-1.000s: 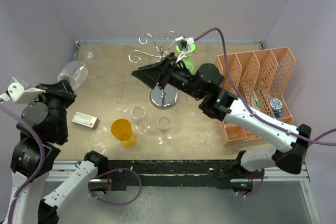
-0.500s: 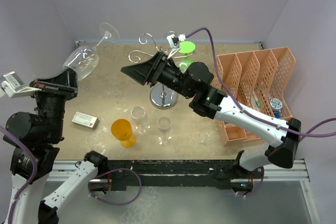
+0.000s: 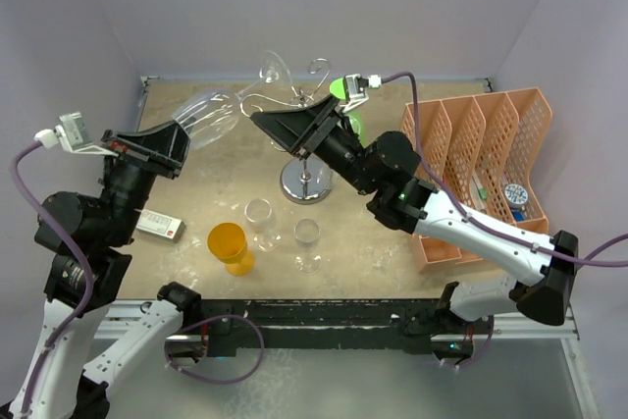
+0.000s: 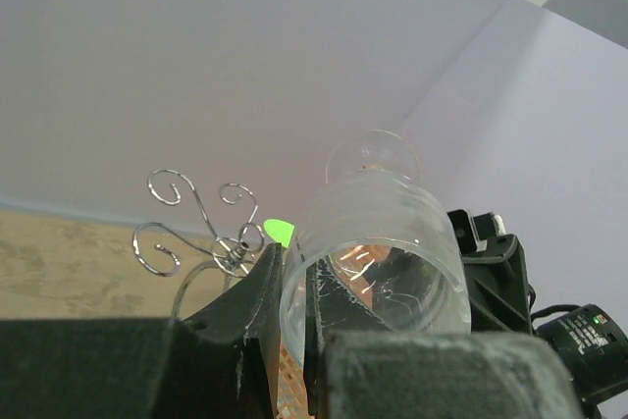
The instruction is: Place the wine glass upside down on the wine glass rack
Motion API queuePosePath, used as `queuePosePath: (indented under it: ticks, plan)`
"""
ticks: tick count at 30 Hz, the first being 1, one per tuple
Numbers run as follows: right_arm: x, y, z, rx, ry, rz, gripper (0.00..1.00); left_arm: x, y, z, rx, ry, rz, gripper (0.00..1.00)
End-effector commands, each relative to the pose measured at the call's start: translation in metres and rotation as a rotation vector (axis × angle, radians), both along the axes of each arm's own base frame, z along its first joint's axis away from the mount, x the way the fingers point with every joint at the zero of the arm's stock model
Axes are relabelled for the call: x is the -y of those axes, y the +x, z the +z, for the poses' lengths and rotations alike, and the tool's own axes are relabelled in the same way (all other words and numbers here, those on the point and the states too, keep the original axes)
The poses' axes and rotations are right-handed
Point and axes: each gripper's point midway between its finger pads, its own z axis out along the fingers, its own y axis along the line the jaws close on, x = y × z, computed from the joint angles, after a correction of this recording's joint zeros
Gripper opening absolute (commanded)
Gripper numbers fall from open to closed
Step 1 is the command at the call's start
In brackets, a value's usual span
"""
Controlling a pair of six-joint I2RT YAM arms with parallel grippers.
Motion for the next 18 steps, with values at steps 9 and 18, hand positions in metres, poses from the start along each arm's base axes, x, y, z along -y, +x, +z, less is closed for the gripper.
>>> queuePosePath:
  ticks: [9, 18]
  plan:
    - [0.038, 0.011, 0.044, -0.126, 0.252, -0.067, 0.5, 0.028, -0.009, 0.035, 0.149, 0.01, -0.15, 0.0]
    - [0.04, 0.019, 0.051, -0.165, 0.284, -0.092, 0.4, 0.037, -0.016, 0.036, 0.193, 0.032, -0.21, 0.0]
